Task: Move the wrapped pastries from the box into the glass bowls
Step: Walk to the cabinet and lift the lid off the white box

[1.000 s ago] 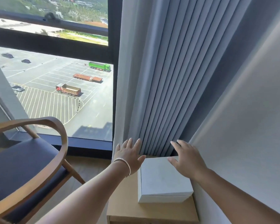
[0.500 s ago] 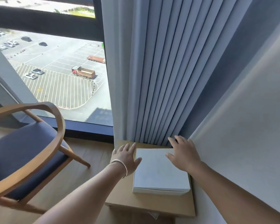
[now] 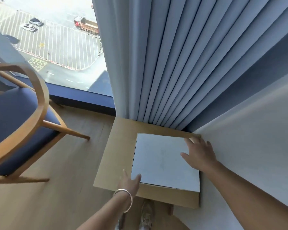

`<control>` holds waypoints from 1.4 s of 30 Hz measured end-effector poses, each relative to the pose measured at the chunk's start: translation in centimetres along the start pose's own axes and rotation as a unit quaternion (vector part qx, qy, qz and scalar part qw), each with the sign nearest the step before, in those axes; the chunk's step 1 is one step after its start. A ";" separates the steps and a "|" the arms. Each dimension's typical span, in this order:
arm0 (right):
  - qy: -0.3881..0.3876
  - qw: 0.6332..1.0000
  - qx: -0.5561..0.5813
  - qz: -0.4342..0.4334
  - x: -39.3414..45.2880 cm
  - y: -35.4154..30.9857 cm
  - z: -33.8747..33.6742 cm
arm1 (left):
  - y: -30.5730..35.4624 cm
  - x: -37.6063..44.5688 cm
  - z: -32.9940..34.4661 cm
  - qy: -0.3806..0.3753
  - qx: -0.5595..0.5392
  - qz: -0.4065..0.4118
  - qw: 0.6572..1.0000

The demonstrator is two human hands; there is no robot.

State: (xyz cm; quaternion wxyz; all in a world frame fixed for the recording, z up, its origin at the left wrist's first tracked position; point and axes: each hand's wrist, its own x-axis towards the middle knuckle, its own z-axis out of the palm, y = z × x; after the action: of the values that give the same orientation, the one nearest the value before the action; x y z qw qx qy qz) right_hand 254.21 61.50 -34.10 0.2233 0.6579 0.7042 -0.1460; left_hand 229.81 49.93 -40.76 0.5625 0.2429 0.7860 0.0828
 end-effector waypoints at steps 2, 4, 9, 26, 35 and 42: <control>-0.012 1.000 -0.005 -0.005 1.4 0.4 0.4 | -0.5 -0.5 2.4 0.003 -0.156 -0.106 0.982; -0.016 1.000 -0.018 -0.016 2.7 0.6 0.6 | -0.4 -1.8 4.9 -0.053 -0.260 -0.190 0.945; -0.027 0.996 -0.034 -0.072 5.6 0.7 1.0 | 2.3 -3.6 9.8 -0.121 -0.388 -0.234 0.883; -0.020 0.994 -0.011 -0.103 6.7 -1.7 2.9 | 4.5 -3.4 11.5 -0.094 -0.530 -0.267 0.799; 0.041 0.994 -0.020 -0.096 4.2 -2.7 0.5 | 4.4 -4.4 10.2 -0.113 -0.513 -0.256 0.812; 0.074 0.995 -0.024 -0.058 1.1 -3.8 -2.7 | 4.4 -6.8 8.0 -0.123 -0.502 -0.225 0.826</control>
State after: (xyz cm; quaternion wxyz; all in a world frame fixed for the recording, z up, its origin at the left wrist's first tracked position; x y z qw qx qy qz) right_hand 250.10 63.45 -32.69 0.1776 0.6193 0.7592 -0.0926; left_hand 240.19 49.37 -36.06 0.7018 -0.2486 0.5931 0.3065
